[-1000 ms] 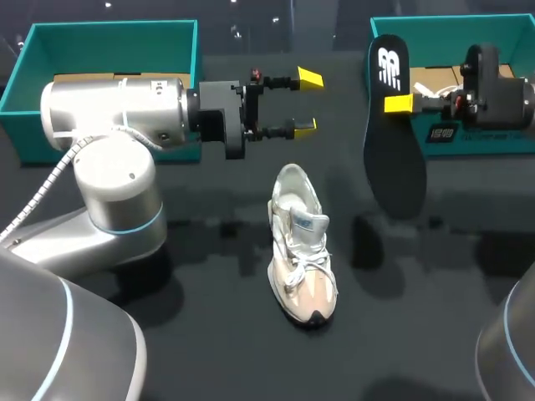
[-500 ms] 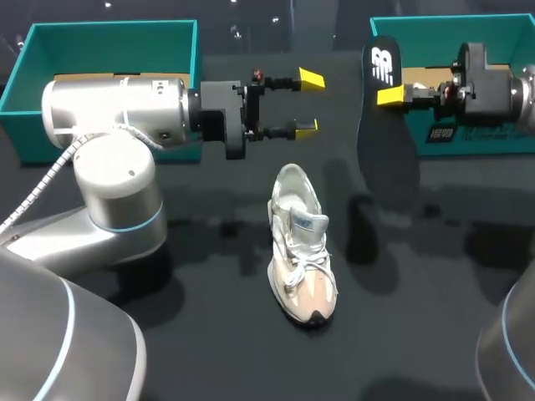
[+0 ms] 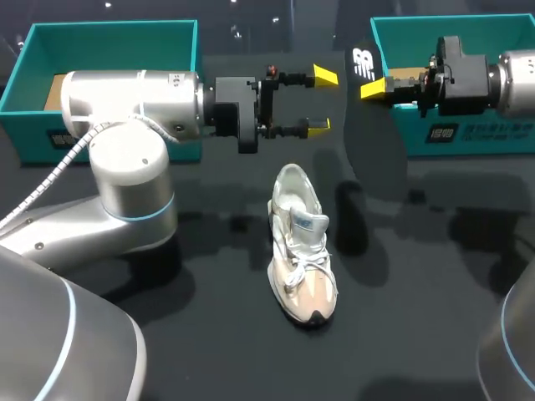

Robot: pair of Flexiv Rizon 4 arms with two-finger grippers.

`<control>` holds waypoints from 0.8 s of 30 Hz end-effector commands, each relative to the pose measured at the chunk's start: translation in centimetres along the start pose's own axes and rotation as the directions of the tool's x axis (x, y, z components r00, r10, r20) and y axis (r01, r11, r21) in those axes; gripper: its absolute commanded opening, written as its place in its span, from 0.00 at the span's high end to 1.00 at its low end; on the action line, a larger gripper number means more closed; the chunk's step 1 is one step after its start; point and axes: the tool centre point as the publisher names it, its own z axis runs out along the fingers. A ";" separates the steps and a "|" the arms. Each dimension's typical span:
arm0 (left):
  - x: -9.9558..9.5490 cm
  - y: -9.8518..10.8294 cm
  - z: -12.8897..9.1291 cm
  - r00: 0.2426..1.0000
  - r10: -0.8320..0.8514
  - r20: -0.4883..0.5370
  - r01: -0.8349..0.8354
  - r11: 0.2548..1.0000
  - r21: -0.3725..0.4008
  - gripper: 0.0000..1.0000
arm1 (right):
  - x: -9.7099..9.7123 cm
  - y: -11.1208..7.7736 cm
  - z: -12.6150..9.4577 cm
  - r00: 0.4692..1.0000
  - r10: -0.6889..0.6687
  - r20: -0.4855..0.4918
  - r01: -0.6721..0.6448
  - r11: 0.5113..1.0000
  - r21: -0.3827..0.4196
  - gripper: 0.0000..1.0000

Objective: Take the shoe out of the shoebox, open the shoe tongue, remove and reinsert the insole, then place the shoe into the shoebox

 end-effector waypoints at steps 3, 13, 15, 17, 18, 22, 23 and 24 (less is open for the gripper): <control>0.8 -0.2 0.4 1.000 -0.003 -0.016 0.003 1.000 -0.006 0.00 | -0.9 1.1 1.4 0.996 0.085 0.020 -0.086 0.994 0.063 1.00; 1.4 -1.0 1.3 1.000 -0.007 -0.011 0.007 1.000 -0.006 0.20 | -2.3 2.7 3.6 0.975 0.220 -0.026 -0.217 0.972 0.088 1.00; 1.5 -1.0 1.3 1.000 -0.007 -0.010 0.007 1.000 -0.006 0.33 | -2.3 2.8 3.7 0.974 0.224 -0.031 -0.220 0.971 0.094 1.00; 1.6 -1.0 1.4 1.000 -0.004 -0.011 0.004 1.000 -0.009 0.40 | -2.3 2.8 3.8 0.972 0.233 -0.032 -0.228 0.968 0.100 1.00; 1.6 -1.0 1.4 1.000 -0.003 -0.011 0.003 1.000 -0.010 0.47 | -2.3 2.8 3.8 0.972 0.235 -0.034 -0.230 0.968 0.101 1.00; 1.6 -0.9 1.6 1.000 0.004 -0.013 -0.005 1.000 -0.020 0.54 | -2.3 2.6 3.8 0.968 0.246 -0.038 -0.241 0.965 0.104 1.00; 1.7 -0.9 1.6 1.000 0.005 -0.013 -0.005 1.000 -0.022 0.56 | -2.3 2.5 3.8 0.968 0.248 -0.039 -0.243 0.964 0.105 1.00; 1.7 -0.8 1.7 1.000 0.005 -0.013 -0.006 1.000 -0.026 0.57 | -2.3 2.4 3.9 0.967 0.251 -0.037 -0.246 0.963 0.108 1.00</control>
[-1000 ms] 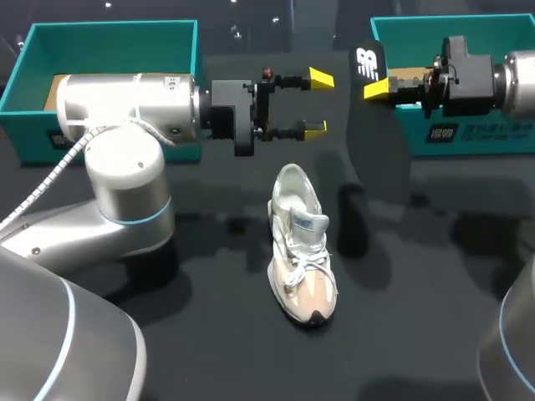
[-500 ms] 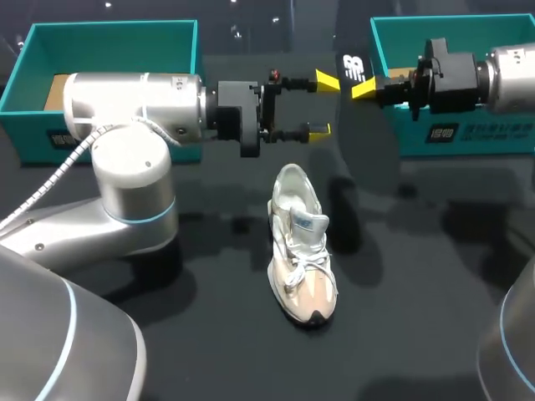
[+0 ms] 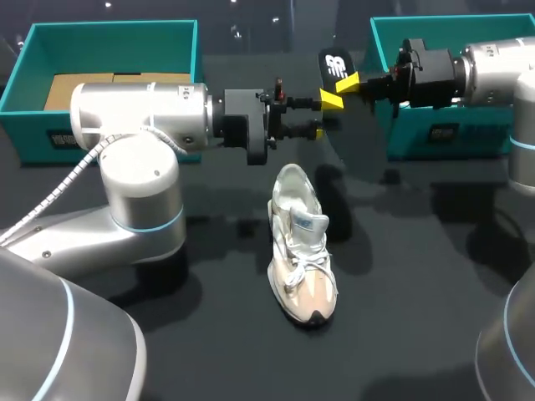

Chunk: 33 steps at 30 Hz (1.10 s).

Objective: Take the shoe out of the shoebox, open the shoe tongue, remove and reinsert the insole, then place the shoe into the shoebox

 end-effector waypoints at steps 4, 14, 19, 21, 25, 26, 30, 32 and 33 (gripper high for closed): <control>0.5 0.3 0.6 1.000 0.001 -0.002 -0.001 1.000 -0.022 0.56 | -0.2 -0.2 0.2 1.000 0.013 0.000 -0.013 1.000 0.008 1.00; 1.1 0.9 1.3 1.000 -0.010 -0.009 0.009 0.999 -0.047 0.62 | -0.2 -0.5 0.5 1.000 0.025 -0.009 -0.025 1.000 0.012 1.00; 1.4 1.3 1.6 1.000 -0.011 -0.015 0.010 0.998 -0.060 0.76 | -0.3 -0.6 0.6 1.000 0.026 -0.013 -0.026 1.000 0.015 1.00; 1.4 1.4 1.7 1.000 -0.012 -0.016 0.010 0.998 -0.062 0.87 | -0.4 -0.6 0.6 1.000 0.028 -0.014 -0.028 0.999 0.015 1.00; 1.6 1.4 1.8 1.000 -0.014 -0.021 0.012 0.998 -0.060 1.00 | -0.5 -0.8 0.6 0.999 0.033 -0.017 -0.033 0.999 0.013 1.00; 1.6 1.3 1.9 1.000 -0.014 -0.022 0.013 0.998 -0.059 1.00 | -0.6 -0.8 0.6 0.999 0.034 -0.017 -0.034 0.999 0.013 1.00; 1.5 1.1 1.5 1.000 -0.013 -0.027 0.012 0.998 -0.056 1.00 | -0.6 -1.0 0.1 0.999 0.036 -0.016 -0.036 0.999 -0.001 0.63; 1.5 0.9 0.8 0.999 -0.016 -0.035 0.014 0.998 -0.057 1.00 | -0.5 -1.2 -0.5 0.999 0.034 -0.015 -0.034 0.999 -0.010 0.00; 1.4 0.8 0.4 0.999 -0.021 -0.042 0.018 0.998 -0.061 1.00 | -0.5 -1.3 -0.8 0.999 0.031 -0.016 -0.031 0.999 -0.018 0.00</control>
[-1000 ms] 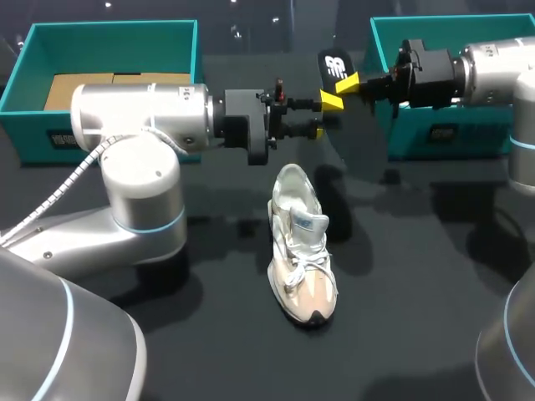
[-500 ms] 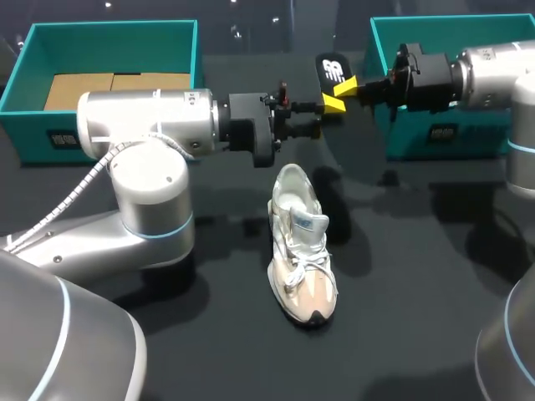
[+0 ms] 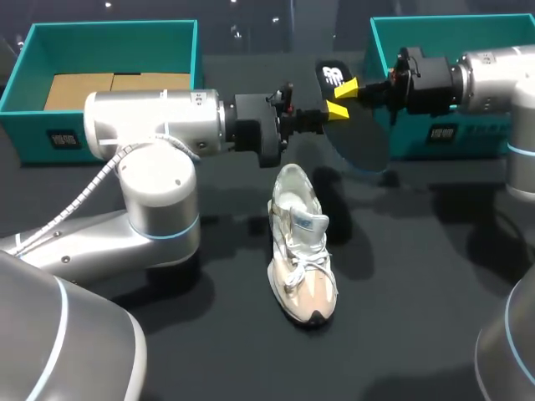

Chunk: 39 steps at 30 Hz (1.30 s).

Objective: Take the shoe out of the shoebox, open the shoe tongue, remove and reinsert the insole, then place the shoe into the shoebox

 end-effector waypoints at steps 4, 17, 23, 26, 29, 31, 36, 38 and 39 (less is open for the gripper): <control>-0.4 -0.7 -3.0 0.999 -0.038 -0.037 0.037 0.999 -0.023 1.00 | 0.3 -1.4 -2.6 1.000 -0.014 0.008 0.015 0.999 -0.042 0.00; -1.1 -2.9 -7.4 0.943 -0.333 -0.031 0.331 0.942 -0.059 1.00 | 0.4 -3.0 -5.5 0.998 -0.058 -0.027 0.056 0.997 -0.058 0.00; -1.6 -2.9 -8.2 0.701 -0.712 0.048 0.713 0.701 -0.019 1.00 | 0.4 -3.0 -5.5 0.998 -0.058 -0.027 0.056 0.997 -0.058 0.00; -1.6 -2.9 -8.2 0.701 -0.712 0.048 0.713 0.701 -0.019 1.00 | 0.4 -3.0 -5.5 0.998 -0.058 -0.027 0.056 0.997 -0.058 0.00; -1.6 -2.9 -8.2 0.701 -0.712 0.048 0.713 0.701 -0.019 1.00 | 0.4 -3.0 -5.5 0.998 -0.058 -0.027 0.056 0.997 -0.058 0.00; -1.6 -2.9 -8.2 0.701 -0.712 0.048 0.713 0.701 -0.019 1.00 | 0.4 -3.0 -5.5 0.998 -0.058 -0.027 0.056 0.997 -0.058 0.00; -1.6 -2.9 -8.2 0.701 -0.712 0.048 0.713 0.701 -0.019 1.00 | 0.4 -3.0 -5.5 0.998 -0.058 -0.027 0.056 0.997 -0.058 0.00; -1.6 -2.9 -8.2 0.701 -0.712 0.048 0.713 0.701 -0.019 1.00 | 0.4 -3.0 -5.5 0.998 -0.058 -0.027 0.056 0.997 -0.058 0.00; -1.6 -2.8 -8.0 0.667 -0.743 0.058 0.745 0.666 -0.034 1.00 | 0.4 -3.0 -5.5 0.998 -0.058 -0.027 0.056 0.997 -0.058 0.00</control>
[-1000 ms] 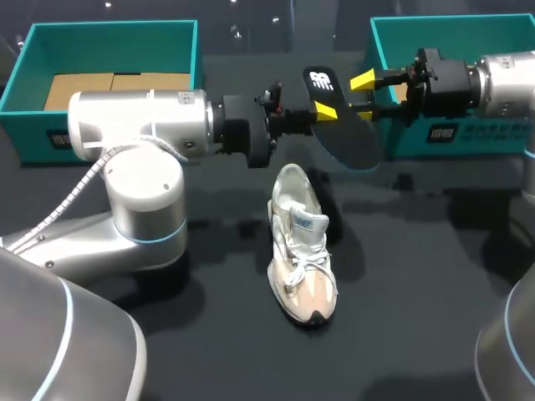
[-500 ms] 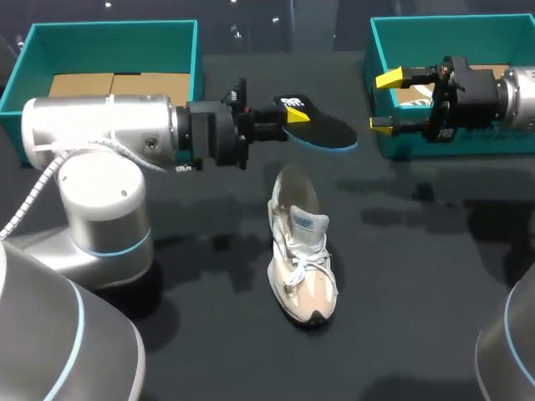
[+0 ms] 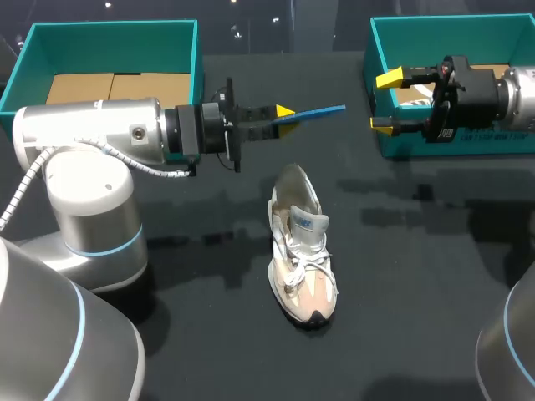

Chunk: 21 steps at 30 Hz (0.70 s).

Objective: Take the shoe out of the shoebox, open the shoe tongue, remove and reinsert the insole, then place the shoe into the shoebox

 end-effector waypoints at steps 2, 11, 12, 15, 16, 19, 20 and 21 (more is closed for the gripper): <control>-0.4 0.0 0.5 0.990 -0.136 0.036 0.137 0.990 -0.039 1.00 | 0.0 -0.1 0.1 1.000 0.000 0.002 0.000 1.000 -0.002 0.00; -1.5 -2.1 -0.7 0.812 -0.572 0.114 0.581 0.811 -0.066 1.00 | 0.0 -0.1 0.1 1.000 0.000 0.002 0.000 1.000 -0.002 0.00; -1.7 -2.4 -0.8 0.781 -0.612 0.123 0.622 0.780 -0.068 1.00 | 0.0 -0.1 0.1 1.000 0.000 0.002 0.000 1.000 -0.002 0.00; -1.9 -2.9 -1.3 0.696 -0.704 0.140 0.716 0.694 -0.073 1.00 | 0.0 -0.1 0.1 1.000 0.000 0.002 0.000 1.000 -0.002 0.00; -1.9 -3.1 -1.4 0.664 -0.734 0.143 0.747 0.661 -0.075 1.00 | 0.0 -0.1 0.1 1.000 0.000 0.002 0.000 1.000 -0.002 0.00; -2.1 -3.3 -1.7 0.560 -0.813 0.158 0.828 0.555 -0.081 1.00 | 0.0 -0.1 0.1 1.000 0.000 0.002 0.000 1.000 -0.002 0.00; -2.1 -3.3 -1.8 0.533 -0.830 0.166 0.846 0.526 -0.084 1.00 | 0.0 -0.1 0.1 1.000 0.000 0.002 0.000 1.000 -0.002 0.00; -2.1 -3.3 -2.0 0.495 -0.852 0.169 0.869 0.489 -0.080 1.00 | 0.0 -0.1 0.1 1.000 0.000 0.002 0.000 1.000 -0.002 0.00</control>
